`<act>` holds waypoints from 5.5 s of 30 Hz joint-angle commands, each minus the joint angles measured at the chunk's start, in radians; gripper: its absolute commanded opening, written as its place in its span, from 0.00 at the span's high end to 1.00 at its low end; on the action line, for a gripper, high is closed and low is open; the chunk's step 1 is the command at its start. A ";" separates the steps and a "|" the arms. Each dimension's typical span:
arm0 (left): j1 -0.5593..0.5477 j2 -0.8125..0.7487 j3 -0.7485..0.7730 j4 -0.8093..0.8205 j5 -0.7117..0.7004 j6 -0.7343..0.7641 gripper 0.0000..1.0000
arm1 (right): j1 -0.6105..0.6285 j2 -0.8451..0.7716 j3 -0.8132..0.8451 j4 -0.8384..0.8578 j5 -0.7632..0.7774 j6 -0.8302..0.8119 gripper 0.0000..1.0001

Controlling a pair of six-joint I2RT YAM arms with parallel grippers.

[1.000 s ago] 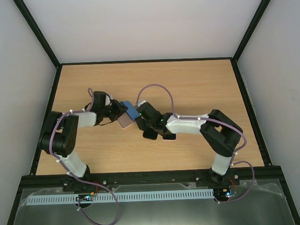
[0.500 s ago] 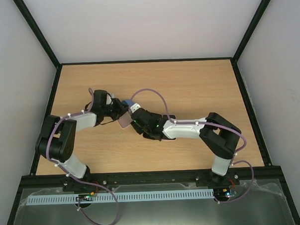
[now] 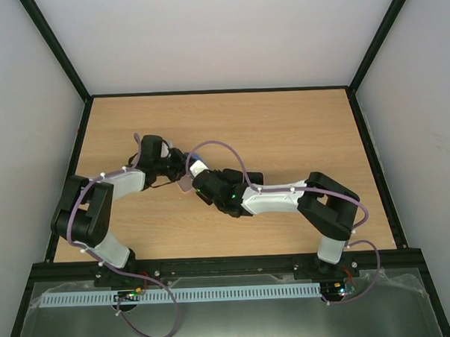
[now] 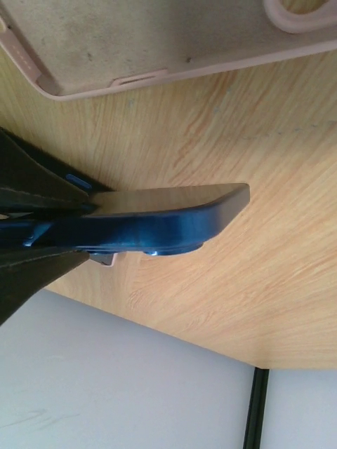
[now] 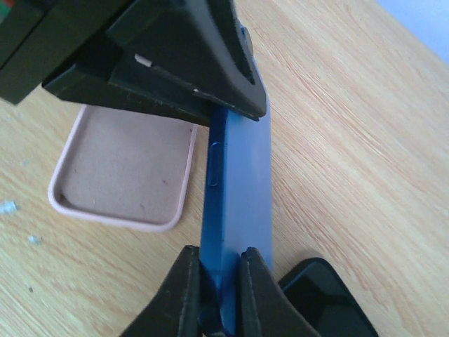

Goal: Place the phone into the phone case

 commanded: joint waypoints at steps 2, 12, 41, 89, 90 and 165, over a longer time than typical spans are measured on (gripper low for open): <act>-0.002 -0.057 -0.018 0.033 0.039 -0.020 0.87 | -0.006 -0.072 -0.054 0.086 0.075 0.042 0.98; 0.013 -0.135 -0.018 -0.063 -0.058 0.053 0.47 | -0.005 -0.108 -0.099 0.113 0.101 0.161 0.98; 0.083 0.041 0.098 -0.329 -0.490 0.369 0.64 | -0.008 -0.351 -0.176 0.028 0.012 0.564 0.98; -0.153 -0.224 -0.297 -0.299 -0.383 0.219 0.83 | -0.002 -0.587 -0.537 0.319 -0.338 1.084 0.98; -0.153 -0.234 -0.303 -0.297 -0.381 0.213 0.81 | -0.002 -0.573 -0.536 0.327 -0.342 1.085 0.98; -0.181 -0.531 -0.596 0.132 -0.230 0.033 0.36 | 0.093 -0.010 -0.458 0.661 -0.417 1.245 0.87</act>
